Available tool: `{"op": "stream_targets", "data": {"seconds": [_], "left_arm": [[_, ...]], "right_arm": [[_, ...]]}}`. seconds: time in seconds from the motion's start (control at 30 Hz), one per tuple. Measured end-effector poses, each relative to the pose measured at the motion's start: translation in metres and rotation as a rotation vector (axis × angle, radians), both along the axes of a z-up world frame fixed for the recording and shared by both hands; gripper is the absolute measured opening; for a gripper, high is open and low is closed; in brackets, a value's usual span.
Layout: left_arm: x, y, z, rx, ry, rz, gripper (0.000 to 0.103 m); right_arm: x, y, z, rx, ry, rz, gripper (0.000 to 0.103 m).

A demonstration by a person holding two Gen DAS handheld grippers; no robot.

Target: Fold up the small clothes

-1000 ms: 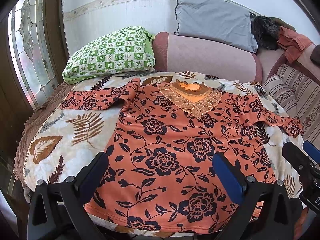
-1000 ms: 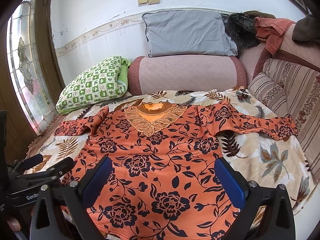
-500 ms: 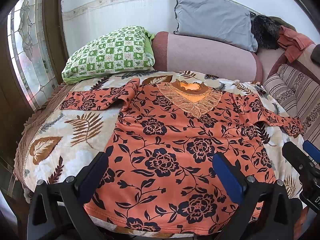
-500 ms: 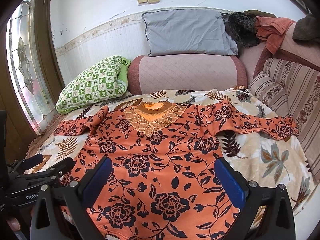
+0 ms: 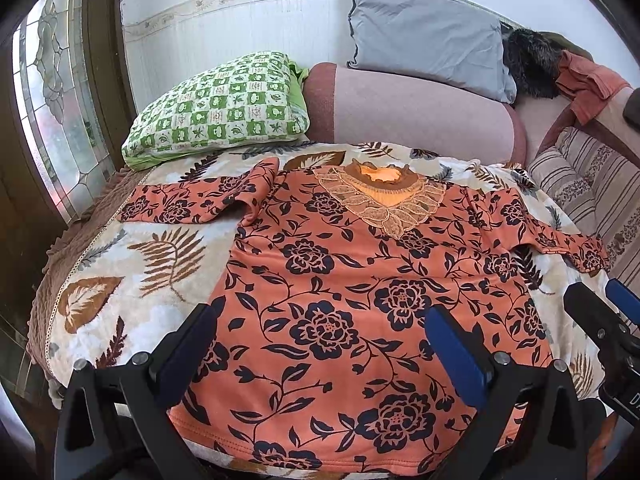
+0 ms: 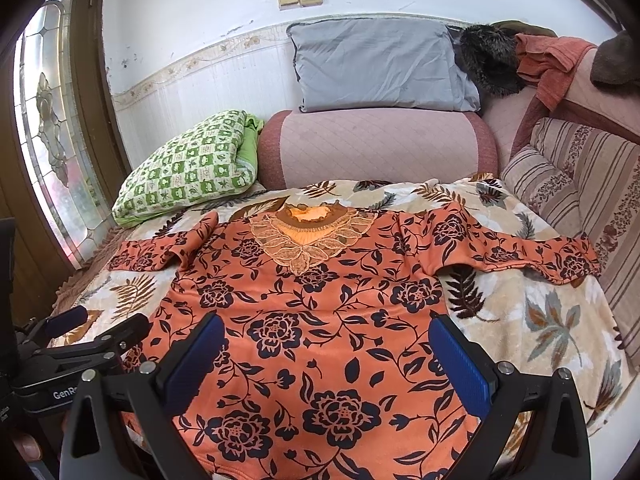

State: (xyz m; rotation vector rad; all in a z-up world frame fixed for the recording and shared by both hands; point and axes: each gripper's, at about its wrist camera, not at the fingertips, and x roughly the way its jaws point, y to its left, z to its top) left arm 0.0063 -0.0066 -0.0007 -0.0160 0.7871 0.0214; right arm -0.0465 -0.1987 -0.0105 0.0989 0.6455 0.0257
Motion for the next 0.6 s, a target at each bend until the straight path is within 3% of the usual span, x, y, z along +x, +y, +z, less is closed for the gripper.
{"op": "stream_targets", "data": {"seconds": [0.6], "left_arm": [[0.0076,-0.0004,-0.0002,0.002,0.008,-0.001,0.103]], "right_arm": [[0.0101,0.0045,-0.0046,-0.010,0.011,0.009,0.103]]}}
